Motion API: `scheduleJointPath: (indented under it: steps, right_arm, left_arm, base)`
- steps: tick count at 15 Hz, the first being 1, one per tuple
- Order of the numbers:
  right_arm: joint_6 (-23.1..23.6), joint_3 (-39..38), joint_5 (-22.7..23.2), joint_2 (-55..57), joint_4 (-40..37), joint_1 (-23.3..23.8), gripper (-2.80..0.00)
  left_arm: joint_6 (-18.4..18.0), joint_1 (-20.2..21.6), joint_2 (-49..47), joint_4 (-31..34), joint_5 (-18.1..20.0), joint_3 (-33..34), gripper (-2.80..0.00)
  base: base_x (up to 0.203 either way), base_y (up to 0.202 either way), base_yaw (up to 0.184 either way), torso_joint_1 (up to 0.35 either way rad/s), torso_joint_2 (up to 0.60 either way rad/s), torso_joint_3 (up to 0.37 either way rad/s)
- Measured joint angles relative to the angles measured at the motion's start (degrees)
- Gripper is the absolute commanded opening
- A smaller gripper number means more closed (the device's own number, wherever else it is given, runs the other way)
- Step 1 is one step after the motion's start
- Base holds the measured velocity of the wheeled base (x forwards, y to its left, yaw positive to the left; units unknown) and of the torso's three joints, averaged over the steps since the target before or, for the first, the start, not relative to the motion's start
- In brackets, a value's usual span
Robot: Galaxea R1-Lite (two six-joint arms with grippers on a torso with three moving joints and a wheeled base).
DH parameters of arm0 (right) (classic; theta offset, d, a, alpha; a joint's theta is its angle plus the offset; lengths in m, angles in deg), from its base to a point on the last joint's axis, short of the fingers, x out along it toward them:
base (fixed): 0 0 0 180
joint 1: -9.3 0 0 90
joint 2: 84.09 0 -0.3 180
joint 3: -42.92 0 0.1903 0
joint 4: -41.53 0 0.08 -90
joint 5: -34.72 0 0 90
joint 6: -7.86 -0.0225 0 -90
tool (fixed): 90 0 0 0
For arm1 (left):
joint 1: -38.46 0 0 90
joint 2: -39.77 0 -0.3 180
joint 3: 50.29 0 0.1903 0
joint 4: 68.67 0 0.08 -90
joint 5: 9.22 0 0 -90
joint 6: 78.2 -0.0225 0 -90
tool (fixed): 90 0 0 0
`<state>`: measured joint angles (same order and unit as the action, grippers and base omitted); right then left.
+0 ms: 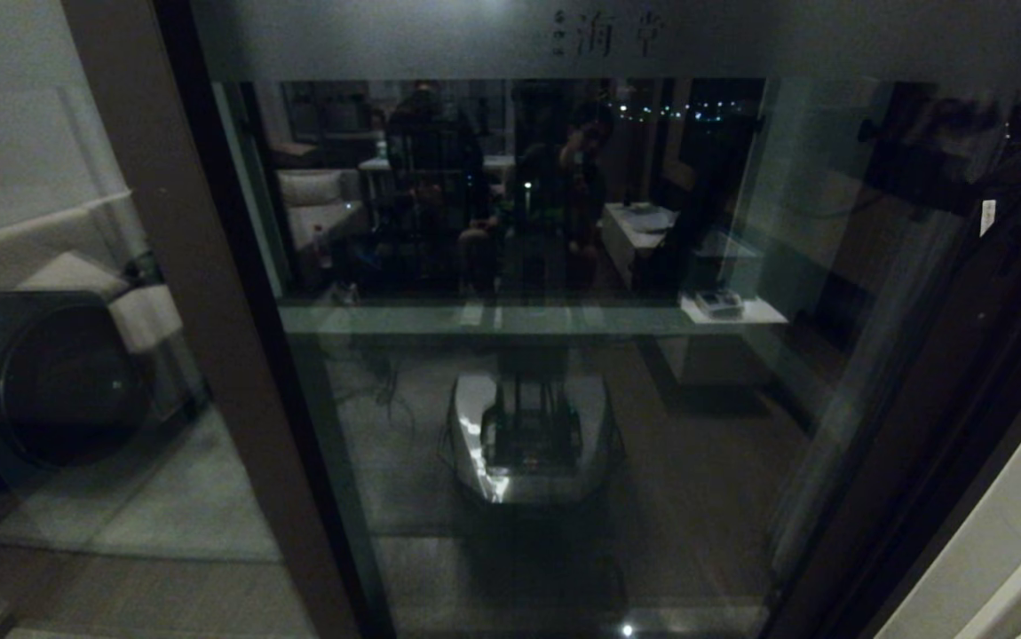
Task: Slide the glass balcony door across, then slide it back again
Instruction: Close the slid door
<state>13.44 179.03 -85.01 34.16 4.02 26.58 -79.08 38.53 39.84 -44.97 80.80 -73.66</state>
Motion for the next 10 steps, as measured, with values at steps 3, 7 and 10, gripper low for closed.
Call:
scheduleJointPath:
  steps: [3, 7, 10]
  right_arm:
    - [0.2, 0.0, 0.0, 0.1, 0.1, 0.1, -2.8]
    - [0.3, 0.0, 0.0, 0.2, 0.1, 0.2, -2.8]
    - [0.3, 0.0, 0.0, 0.3, 0.2, 0.5, -2.8]
  left_arm:
    - [0.0, 0.0, 0.0, 0.0, 0.0, 0.0, -2.8]
    - [0.0, 0.0, 0.0, 0.0, 0.0, 0.0, -2.8]
    - [0.0, 0.0, 0.0, 0.0, 0.0, 0.0, -2.8]
  base:
    - [0.0, 0.0, 0.0, 0.0, 0.0, 0.0]
    - [0.0, 0.0, 0.0, 0.0, 0.0, 0.0]
    - [0.0, 0.0, 0.0, 0.0, 0.0, 0.0]
